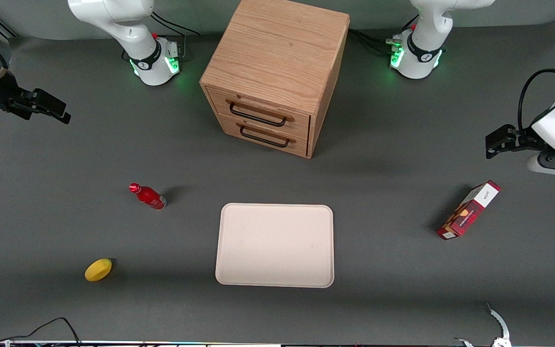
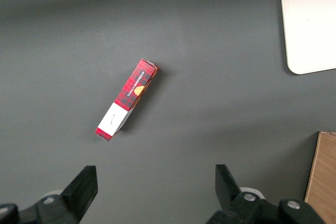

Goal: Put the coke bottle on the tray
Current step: 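Move the right gripper down toward the red Coca-Cola bottle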

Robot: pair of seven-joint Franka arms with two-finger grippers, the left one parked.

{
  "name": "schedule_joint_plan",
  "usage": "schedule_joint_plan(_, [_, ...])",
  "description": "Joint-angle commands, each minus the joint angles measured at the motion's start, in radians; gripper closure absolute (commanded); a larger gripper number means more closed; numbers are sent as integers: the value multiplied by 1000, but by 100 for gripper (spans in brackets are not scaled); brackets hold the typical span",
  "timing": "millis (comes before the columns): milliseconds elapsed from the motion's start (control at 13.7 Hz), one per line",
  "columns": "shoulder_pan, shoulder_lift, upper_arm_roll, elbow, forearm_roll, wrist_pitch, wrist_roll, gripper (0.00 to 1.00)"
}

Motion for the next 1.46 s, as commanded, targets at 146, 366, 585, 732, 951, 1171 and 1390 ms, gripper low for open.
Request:
schedule_joint_plan(146, [3, 29, -11, 38, 16, -53, -2, 0])
schedule_joint_plan(366, [3, 99, -15, 6, 20, -11, -20, 0])
schedule_joint_plan(585, [7, 110, -14, -185, 26, 274, -24, 0])
schedule_joint_plan(732, [11, 140, -12, -264, 26, 405, -17, 0])
schedule_joint_plan(951, [14, 197, -3, -365, 26, 606, -5, 0])
schedule_joint_plan(1171, [17, 239, 24, -472, 26, 799, 32, 0])
schedule_joint_plan(1390, [17, 262, 29, -518, 26, 893, 36, 0])
